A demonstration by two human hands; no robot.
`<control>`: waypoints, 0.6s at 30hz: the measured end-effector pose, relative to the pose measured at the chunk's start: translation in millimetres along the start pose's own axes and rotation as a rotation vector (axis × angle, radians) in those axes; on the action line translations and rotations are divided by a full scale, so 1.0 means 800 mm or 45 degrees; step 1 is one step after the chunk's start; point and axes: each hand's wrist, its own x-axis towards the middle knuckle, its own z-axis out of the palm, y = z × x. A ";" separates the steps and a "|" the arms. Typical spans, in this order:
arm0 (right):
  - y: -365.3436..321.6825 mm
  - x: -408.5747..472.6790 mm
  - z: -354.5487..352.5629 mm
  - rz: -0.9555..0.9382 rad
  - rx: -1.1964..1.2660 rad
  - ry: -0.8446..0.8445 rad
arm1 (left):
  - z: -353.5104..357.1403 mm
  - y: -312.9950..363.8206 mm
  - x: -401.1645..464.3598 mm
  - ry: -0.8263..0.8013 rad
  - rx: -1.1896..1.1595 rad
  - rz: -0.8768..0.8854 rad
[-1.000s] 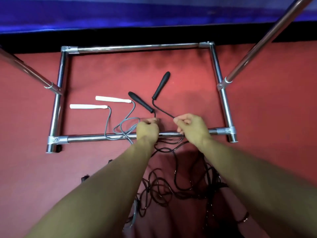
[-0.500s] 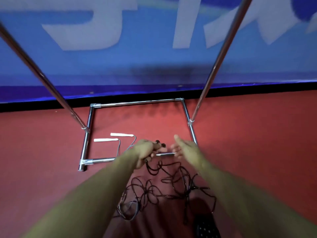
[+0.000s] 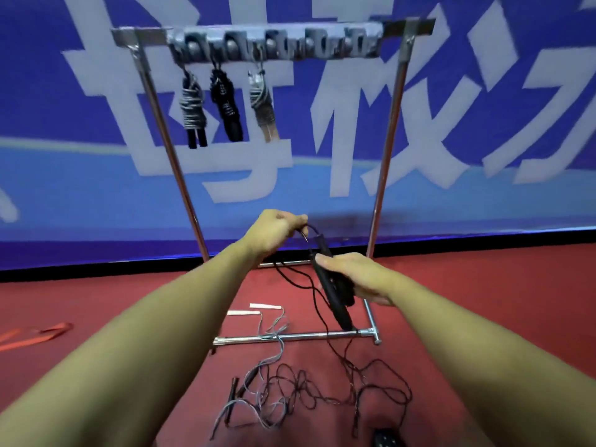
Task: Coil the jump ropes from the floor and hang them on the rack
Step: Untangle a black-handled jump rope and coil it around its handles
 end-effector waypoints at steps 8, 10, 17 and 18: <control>-0.108 -0.088 0.030 -0.024 0.054 -0.372 | -0.075 0.104 -0.060 0.258 -0.087 0.178; -0.131 -0.103 0.034 -0.008 0.198 -0.459 | -0.096 0.121 -0.069 0.316 -0.095 0.221; -0.225 -0.123 0.038 -0.387 0.723 -0.493 | -0.132 0.195 -0.075 0.331 -0.326 0.372; -0.232 -0.123 0.039 -0.427 0.773 -0.515 | -0.129 0.198 -0.076 0.302 -0.364 0.365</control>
